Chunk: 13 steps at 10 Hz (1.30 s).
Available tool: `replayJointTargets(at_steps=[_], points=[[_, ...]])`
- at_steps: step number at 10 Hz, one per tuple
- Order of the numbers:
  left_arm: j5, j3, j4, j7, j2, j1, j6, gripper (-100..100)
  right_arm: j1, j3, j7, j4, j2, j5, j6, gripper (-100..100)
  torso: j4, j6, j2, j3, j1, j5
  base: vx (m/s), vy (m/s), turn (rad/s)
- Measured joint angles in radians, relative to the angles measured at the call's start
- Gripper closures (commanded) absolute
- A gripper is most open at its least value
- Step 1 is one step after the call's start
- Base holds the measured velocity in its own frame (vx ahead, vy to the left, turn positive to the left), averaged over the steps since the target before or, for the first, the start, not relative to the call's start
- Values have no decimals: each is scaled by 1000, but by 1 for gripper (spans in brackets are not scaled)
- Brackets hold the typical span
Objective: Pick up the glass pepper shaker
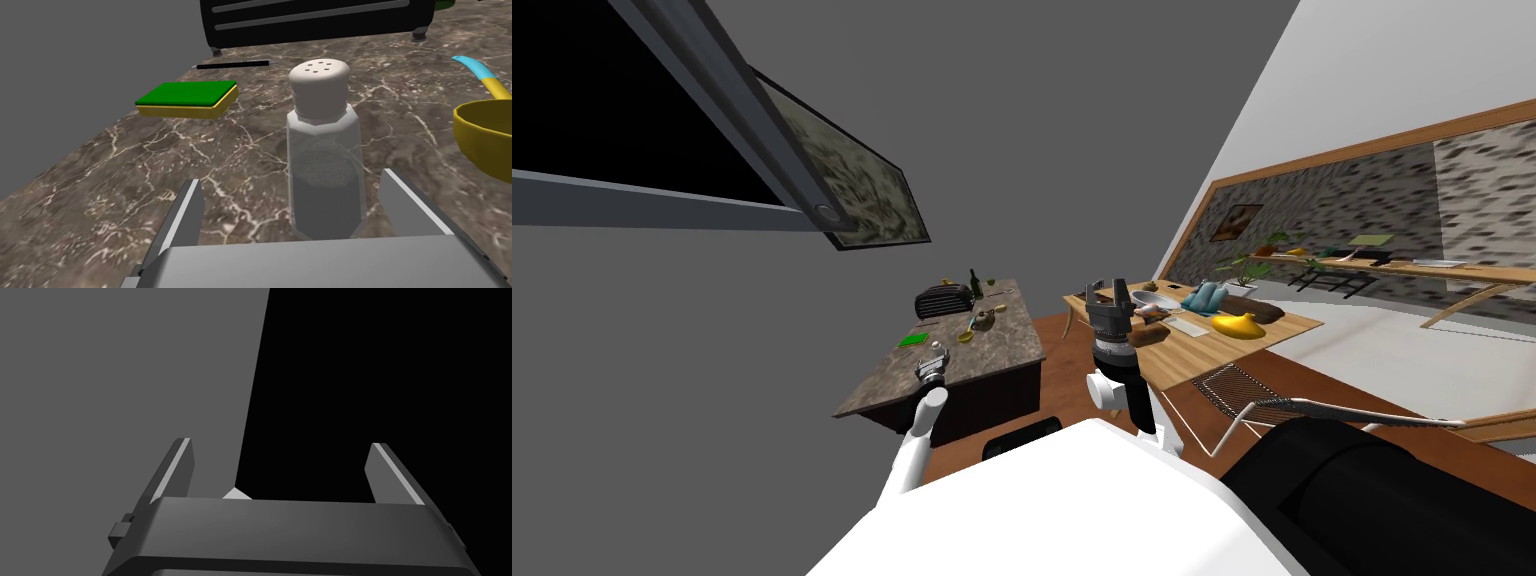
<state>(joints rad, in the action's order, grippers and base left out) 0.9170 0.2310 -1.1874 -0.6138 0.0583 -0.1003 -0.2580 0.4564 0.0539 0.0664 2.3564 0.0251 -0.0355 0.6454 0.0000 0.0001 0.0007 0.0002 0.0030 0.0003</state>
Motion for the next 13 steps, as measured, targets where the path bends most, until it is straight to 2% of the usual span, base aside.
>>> replayJointTargets(at_steps=[3,4,6,8,11,13], points=[[-26,7,78,9,-32,-82,-25,-100,0,0,0,0,0,0,0,0,0,0,1,1,1,0,-33,45,50],[-29,1,106,5,-30,-96,-32,-100,0,0,0,0,0,0,0,0,0,0,0,0,0,0,-31,52,114],[-48,-11,183,-7,-41,-156,-67,-100,0,0,0,0,0,0,0,0,0,0,0,0,1,0,-37,59,88],[-66,-9,229,1,-63,-207,-82,-100,0,0,0,0,0,0,0,0,0,0,1,1,1,0,-29,35,18],[-86,-23,325,-17,-65,-279,-115,-100,0,0,0,0,0,0,0,0,0,0,0,0,0,0,-29,48,93],[-104,-24,391,-14,-80,-346,-138,-100,0,0,0,0,0,0,0,0,0,0,1,0,1,0,-37,57,90]])
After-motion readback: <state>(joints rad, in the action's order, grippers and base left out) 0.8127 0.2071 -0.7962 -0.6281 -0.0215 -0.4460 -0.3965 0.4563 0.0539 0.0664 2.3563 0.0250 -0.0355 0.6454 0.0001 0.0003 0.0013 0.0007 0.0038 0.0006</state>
